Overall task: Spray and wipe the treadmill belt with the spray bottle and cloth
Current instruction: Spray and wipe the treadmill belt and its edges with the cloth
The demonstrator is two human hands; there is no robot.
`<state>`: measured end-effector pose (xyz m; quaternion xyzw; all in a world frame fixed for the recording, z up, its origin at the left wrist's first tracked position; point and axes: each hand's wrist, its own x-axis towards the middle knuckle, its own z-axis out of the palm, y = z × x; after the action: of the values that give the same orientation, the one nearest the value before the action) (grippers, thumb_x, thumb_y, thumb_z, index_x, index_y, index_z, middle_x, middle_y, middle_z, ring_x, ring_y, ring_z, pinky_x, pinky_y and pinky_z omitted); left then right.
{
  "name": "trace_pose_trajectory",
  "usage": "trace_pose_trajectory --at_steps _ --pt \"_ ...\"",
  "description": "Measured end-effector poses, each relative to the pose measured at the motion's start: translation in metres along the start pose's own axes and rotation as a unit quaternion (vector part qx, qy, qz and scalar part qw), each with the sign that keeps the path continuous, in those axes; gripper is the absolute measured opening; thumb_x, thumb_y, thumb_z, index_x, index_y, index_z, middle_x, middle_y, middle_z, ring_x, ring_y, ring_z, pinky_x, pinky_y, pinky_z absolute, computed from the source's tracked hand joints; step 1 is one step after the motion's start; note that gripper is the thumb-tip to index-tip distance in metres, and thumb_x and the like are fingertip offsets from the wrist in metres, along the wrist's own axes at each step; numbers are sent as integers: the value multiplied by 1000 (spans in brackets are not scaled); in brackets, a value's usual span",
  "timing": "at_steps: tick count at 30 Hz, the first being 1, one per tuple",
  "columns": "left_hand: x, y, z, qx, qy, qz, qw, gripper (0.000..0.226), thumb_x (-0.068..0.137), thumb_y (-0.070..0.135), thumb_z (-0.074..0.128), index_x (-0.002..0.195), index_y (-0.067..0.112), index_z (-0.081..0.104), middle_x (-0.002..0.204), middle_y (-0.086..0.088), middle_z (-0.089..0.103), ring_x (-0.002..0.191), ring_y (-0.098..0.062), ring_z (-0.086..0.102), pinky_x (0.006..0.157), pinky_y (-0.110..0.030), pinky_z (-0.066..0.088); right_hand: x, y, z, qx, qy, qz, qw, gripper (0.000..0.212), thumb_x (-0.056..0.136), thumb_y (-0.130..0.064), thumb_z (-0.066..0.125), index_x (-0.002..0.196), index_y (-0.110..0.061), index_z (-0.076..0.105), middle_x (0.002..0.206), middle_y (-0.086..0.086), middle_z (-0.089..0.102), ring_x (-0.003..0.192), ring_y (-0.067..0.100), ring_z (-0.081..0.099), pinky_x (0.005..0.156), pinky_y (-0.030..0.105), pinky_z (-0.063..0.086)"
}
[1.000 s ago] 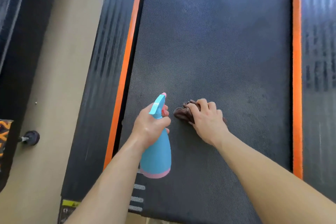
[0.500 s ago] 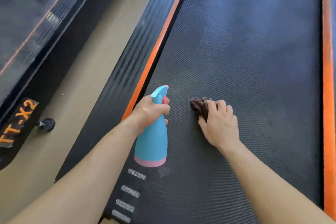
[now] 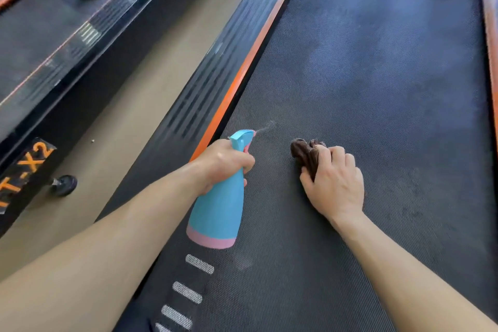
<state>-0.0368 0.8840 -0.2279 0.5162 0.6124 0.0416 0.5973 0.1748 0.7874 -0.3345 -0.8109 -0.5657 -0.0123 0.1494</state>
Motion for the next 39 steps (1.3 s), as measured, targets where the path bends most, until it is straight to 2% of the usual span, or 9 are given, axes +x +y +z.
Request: trace_pose_trajectory --at_steps 5,8,10,14,20,26,32,34,39 --pt "-1 -1 -15 -21 -18 34 999 42 73 9 69 114 16 72 94 -1 63 77 -26 64 87 -53 63 12 -1 1 -2 -9 7 1000 56 88 -47 67 128 -11 54 111 13 53 96 38 53 71 49 50" --pt "5 -2 -25 -25 -13 69 997 40 80 4 68 119 10 70 95 1 63 86 -24 65 78 -48 66 52 -13 7 -15 -40 21 999 54 93 -50 59 130 -13 50 122 14 50 108 38 49 83 52 46" --pt "7 -2 -30 -44 -14 83 995 45 73 5 67 114 24 75 96 1 63 85 -20 64 71 -43 65 87 -23 12 -13 -64 31 997 50 96 -51 54 129 -15 48 129 14 46 116 38 45 90 53 42" --pt "10 -2 -40 -66 -17 102 992 51 65 9 64 97 47 78 98 0 63 86 -19 63 74 -41 65 126 -39 24 -19 -88 64 994 47 99 -51 49 129 -15 45 135 15 42 122 39 41 96 56 39" --pt "19 0 -58 -98 -10 108 989 64 64 8 64 114 48 73 97 2 66 87 -22 65 77 -44 65 112 -57 19 -37 -87 91 991 49 96 -48 53 132 -15 44 134 14 41 120 39 41 97 56 38" --pt "24 -1 -72 -65 -17 104 992 64 64 13 66 117 48 72 100 -1 67 73 -24 68 87 -51 64 61 -89 28 -67 -57 -92 992 46 87 -49 61 121 -18 56 114 11 53 99 37 51 77 50 45" --pt "27 -6 -78 -64 -9 94 993 58 61 14 66 111 42 74 97 -2 66 73 -26 66 90 -58 63 146 -95 37 -35 -89 67 993 47 98 -51 49 130 -16 46 135 13 43 121 39 42 96 56 41" --pt "28 -8 -82 -58 -5 93 994 57 61 16 66 112 39 74 98 -3 67 73 -26 69 91 -61 62 128 -105 35 -49 -73 30 996 47 93 -49 55 126 -17 50 128 12 46 115 38 45 90 54 43" --pt "32 -6 -83 -54 14 78 995 54 59 18 66 112 27 73 100 -13 72 70 -28 72 89 -61 63 64 -91 29 -68 -59 -184 979 50 82 -48 63 122 -19 57 110 9 52 97 36 52 73 48 48"
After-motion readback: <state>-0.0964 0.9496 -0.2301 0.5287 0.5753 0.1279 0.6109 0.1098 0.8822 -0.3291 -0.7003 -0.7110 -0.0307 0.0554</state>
